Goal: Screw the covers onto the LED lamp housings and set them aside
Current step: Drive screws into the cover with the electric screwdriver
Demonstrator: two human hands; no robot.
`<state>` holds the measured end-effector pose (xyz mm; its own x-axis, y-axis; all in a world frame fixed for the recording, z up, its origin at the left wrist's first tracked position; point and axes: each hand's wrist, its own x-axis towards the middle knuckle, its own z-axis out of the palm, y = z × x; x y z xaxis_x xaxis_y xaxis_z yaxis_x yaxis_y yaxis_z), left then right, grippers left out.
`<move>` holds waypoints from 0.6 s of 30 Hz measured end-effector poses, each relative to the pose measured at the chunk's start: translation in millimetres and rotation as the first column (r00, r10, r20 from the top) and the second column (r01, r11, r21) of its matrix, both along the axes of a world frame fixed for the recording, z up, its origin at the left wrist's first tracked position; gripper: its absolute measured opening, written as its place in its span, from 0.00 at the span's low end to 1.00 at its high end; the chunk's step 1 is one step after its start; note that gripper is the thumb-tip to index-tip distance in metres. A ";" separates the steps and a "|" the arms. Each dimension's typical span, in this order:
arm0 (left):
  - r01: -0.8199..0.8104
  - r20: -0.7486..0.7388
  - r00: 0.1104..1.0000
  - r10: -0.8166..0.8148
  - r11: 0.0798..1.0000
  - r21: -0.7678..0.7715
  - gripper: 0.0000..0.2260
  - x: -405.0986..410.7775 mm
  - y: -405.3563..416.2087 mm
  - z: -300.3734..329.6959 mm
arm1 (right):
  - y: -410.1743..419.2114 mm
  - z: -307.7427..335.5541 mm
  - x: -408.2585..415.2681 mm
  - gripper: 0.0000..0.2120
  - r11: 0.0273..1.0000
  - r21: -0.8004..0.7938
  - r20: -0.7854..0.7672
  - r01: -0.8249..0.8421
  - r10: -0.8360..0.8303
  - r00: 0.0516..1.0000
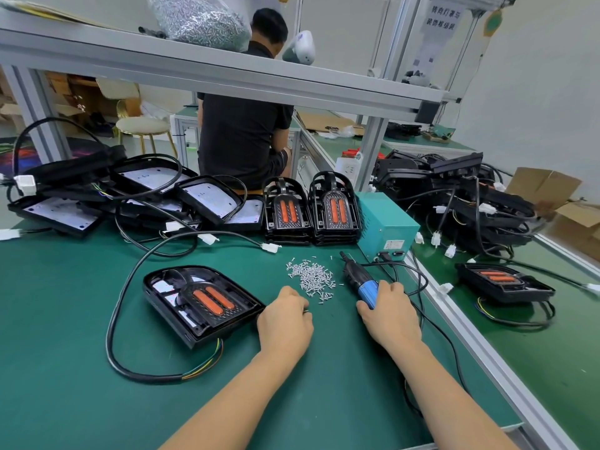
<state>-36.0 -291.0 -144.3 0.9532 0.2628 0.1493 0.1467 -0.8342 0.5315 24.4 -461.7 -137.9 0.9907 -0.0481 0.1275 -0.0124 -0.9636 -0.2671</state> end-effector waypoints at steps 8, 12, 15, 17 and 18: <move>-0.017 0.037 0.999 0.017 1.000 -0.014 0.10 0.3 -2.3 3.2 | -0.8 1.0 1.7 0.23 1.000 0.004 -0.026 0.013 -0.013 1.000; 0.040 0.076 0.996 -0.039 0.999 -0.016 0.08 -5.8 -3.9 2.6 | -2.2 11.6 10.1 0.25 0.998 -0.005 -0.176 0.056 -0.056 0.983; 0.080 0.121 0.991 -0.059 0.981 -0.179 0.07 -12.8 -2.8 9.8 | -3.8 26.1 18.7 0.18 0.998 -0.012 -0.288 0.063 -0.064 0.956; 0.120 0.139 0.988 -0.070 0.915 -0.386 0.07 -14.9 -0.2 20.8 | -6.7 31.9 22.3 0.16 0.997 0.049 -0.328 0.058 -0.039 0.944; 0.138 0.150 0.986 -0.073 0.861 -0.490 0.08 -16.3 1.2 28.1 | -8.9 33.4 23.2 0.15 0.985 0.157 -0.344 0.071 -0.013 0.939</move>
